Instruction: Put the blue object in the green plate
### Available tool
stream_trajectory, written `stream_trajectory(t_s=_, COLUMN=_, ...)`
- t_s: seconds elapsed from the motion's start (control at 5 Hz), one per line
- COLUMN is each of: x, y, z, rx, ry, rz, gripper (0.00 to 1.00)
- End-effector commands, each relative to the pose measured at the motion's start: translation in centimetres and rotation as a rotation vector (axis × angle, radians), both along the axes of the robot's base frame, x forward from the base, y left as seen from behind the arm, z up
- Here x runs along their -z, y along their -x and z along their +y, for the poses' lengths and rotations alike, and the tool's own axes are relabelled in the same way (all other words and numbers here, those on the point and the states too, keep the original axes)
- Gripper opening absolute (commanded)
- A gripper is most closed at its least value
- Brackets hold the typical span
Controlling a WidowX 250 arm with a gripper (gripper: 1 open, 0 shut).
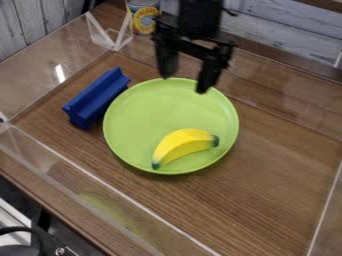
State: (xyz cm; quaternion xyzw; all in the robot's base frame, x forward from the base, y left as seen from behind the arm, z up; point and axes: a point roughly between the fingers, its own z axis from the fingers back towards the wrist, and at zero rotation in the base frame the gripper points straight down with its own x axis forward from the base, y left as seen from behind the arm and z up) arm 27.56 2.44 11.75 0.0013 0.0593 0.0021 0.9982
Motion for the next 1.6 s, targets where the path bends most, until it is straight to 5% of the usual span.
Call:
stream_trajectory(t_s=0.0, x=-1.6, y=1.0, z=3.2, rx=0.011, ry=-0.02, rz=-0.078, gripper=1.0)
stream_trajectory(t_s=0.4, x=-1.0, y=2.5, z=7.9, rx=-0.021, ry=-0.041, rz=-0.11, gripper=1.0)
stream_trajectory(t_s=1.4, x=1.8, y=2.8, z=8.7, rx=-0.03, ry=-0.036, rz=-0.057, gripper=1.0)
